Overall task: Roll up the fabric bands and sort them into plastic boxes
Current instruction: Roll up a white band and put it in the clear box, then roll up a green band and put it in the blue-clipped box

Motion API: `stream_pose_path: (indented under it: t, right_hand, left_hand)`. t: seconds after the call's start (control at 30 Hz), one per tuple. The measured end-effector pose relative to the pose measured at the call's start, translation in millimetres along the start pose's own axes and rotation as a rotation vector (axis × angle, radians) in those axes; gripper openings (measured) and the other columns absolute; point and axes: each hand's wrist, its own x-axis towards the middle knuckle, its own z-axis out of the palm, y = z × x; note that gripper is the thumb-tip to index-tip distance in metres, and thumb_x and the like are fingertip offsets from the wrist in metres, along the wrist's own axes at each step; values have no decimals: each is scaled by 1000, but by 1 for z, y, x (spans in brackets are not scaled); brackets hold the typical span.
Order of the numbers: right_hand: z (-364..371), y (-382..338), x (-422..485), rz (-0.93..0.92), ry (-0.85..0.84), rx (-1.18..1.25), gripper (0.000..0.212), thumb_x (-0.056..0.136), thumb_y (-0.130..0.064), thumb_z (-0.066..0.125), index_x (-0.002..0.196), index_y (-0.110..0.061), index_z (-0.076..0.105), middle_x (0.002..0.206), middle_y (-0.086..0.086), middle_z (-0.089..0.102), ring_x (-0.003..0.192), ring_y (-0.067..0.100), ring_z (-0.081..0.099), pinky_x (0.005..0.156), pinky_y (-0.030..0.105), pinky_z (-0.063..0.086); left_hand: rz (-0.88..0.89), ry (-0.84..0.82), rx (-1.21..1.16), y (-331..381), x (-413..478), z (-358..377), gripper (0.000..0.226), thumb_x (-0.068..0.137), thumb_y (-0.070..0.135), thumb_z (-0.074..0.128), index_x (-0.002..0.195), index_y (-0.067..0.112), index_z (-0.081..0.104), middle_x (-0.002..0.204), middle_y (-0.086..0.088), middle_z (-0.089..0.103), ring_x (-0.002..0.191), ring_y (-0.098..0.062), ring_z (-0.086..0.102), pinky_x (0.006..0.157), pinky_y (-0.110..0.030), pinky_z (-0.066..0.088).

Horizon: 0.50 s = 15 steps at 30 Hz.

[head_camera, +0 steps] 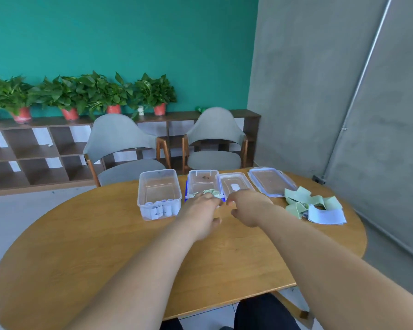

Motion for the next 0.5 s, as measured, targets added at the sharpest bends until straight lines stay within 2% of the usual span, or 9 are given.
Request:
stream_pose_path:
  t: [0.23,0.33,0.5]
  right_hand:
    - [15,60,-42,80,-43,-10,35,102,-29,58,136,-37,59,136,2,59,119,26,62,85,36,53]
    - [20,87,-49,96,-54,-16,34,103,-30,56,136,-36,58,137,3,57,122,28,61,94,41,55]
    - [33,131,-48,128,-63,-1,36,103,-30,55,138,-36,57,135,2,59,121,27,61,91,42,57]
  left_hand:
    - [73,-38,-35,71,15,24,50,98,42,65,145,28,52,147,7,49,141,-20,42,111,-42,43]
    - [100,-43,-15,95,28,35,50,99,42,65,144,27,53,147,5,50,139,-21,43,113,-40,40]
    - [123,-75,-22,128,48,58,49,100,41,62,146,26,53,144,4,52,138,-22,44,114,-42,40]
